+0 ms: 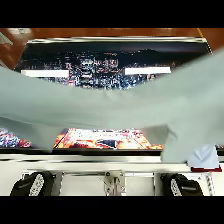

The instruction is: Fold the shirts.

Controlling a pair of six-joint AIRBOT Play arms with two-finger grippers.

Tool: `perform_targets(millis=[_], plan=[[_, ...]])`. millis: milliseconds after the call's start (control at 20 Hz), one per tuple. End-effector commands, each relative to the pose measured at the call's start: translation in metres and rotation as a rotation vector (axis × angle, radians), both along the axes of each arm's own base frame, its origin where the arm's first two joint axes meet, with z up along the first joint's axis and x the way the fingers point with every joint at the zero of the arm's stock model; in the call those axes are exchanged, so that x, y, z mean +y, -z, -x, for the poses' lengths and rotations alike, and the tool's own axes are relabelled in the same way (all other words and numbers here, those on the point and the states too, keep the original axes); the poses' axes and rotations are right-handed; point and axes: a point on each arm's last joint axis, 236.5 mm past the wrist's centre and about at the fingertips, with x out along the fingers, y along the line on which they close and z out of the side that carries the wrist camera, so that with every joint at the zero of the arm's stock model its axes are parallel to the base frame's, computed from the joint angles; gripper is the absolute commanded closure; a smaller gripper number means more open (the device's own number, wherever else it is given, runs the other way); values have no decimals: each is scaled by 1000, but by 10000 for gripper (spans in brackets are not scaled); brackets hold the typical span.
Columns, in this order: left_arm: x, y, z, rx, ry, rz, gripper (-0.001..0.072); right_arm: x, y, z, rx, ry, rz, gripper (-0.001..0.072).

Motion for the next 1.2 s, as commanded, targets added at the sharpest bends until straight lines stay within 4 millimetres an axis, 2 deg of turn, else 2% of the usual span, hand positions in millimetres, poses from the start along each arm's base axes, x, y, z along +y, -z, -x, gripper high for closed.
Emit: perform_targets(millis=[0,100,150,200,300,450,600,700,750,800,900,950,1050,1150], plan=[[4,27,7,115,-32,-11,675,-17,36,13,146,84,3,643],[7,40,0,168,-33,-13,675,-18,54,-1,232,79,12,643],[8,62,-7,261,-21,-16,675,-18,69,-12,304,75,20,644],[9,94,-14,396,-2,-18,674,-19,91,-22,401,68,29,644],[18,167,-24,674,21,3,675,-20,156,-41,695,44,51,644],[38,267,-51,947,14,91,675,-25,265,-72,1095,8,45,644],[45,376,-84,1130,29,205,675,-31,363,-127,1225,-6,35,644],[46,427,-115,1174,41,250,675,-36,410,-172,1206,20,-12,644],[43,440,-134,1167,80,232,675,-37,424,-199,1165,26,-41,644],[37,449,-157,1138,128,216,674,-37,429,-228,1101,25,-66,644],[28,459,-204,1068,185,245,674,-33,428,-282,952,20,-174,644],[31,463,-226,1039,171,291,674,-33,426,-305,886,29,-248,644],[43,468,-268,976,119,371,674,-38,433,-335,815,53,-340,644],[56,470,-301,916,71,432,674,-37,453,-349,820,50,-296,644]])
